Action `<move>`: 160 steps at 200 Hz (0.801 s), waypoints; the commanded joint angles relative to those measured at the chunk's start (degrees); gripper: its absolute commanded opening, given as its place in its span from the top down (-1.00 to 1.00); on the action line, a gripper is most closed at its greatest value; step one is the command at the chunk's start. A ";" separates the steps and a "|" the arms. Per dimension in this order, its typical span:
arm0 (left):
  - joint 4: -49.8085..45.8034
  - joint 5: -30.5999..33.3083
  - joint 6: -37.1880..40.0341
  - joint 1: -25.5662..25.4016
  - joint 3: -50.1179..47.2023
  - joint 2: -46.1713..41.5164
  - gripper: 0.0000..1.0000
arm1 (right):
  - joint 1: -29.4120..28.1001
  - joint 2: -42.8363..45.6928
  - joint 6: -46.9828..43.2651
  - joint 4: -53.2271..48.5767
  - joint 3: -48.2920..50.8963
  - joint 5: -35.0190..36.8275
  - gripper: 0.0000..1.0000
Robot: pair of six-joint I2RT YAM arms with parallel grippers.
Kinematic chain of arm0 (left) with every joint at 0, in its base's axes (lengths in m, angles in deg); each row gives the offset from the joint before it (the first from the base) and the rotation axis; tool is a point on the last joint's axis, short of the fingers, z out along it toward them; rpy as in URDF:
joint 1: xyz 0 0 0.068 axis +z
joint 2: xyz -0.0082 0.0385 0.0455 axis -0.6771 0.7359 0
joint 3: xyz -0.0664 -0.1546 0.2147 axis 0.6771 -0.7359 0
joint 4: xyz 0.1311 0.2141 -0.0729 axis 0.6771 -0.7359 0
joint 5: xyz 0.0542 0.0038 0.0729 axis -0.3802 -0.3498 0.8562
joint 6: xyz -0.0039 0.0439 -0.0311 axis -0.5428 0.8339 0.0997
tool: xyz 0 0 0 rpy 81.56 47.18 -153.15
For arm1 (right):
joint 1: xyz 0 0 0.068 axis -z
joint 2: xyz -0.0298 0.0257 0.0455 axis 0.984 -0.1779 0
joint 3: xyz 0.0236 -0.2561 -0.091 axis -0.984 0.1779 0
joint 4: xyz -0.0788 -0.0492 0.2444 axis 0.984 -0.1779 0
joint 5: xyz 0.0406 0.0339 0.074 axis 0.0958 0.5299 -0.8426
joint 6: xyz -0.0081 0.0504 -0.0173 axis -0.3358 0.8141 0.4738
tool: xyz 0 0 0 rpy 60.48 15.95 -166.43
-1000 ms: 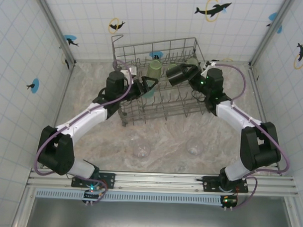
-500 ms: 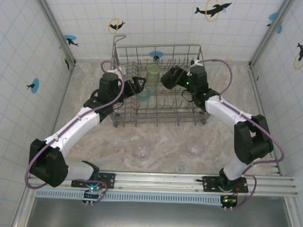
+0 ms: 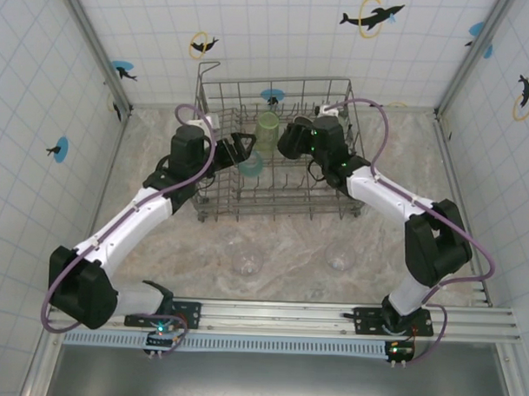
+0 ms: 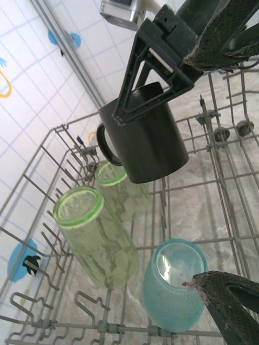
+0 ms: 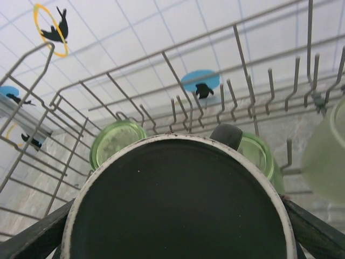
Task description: Load the cups into the dish rack
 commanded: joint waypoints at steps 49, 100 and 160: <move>-0.06 -1.00 -0.91 0.27 2.70 -7.58 -0.95 | -0.89 -1.04 -5.94 3.06 -3.48 7.05 1.00; -1.45 0.83 -0.63 0.27 0.71 -11.89 -0.95 | -0.93 -2.58 -5.77 4.63 -1.17 6.51 1.00; -5.79 3.26 0.47 0.27 -2.26 -16.06 -0.95 | -1.90 -3.85 -5.85 5.00 0.22 6.57 1.00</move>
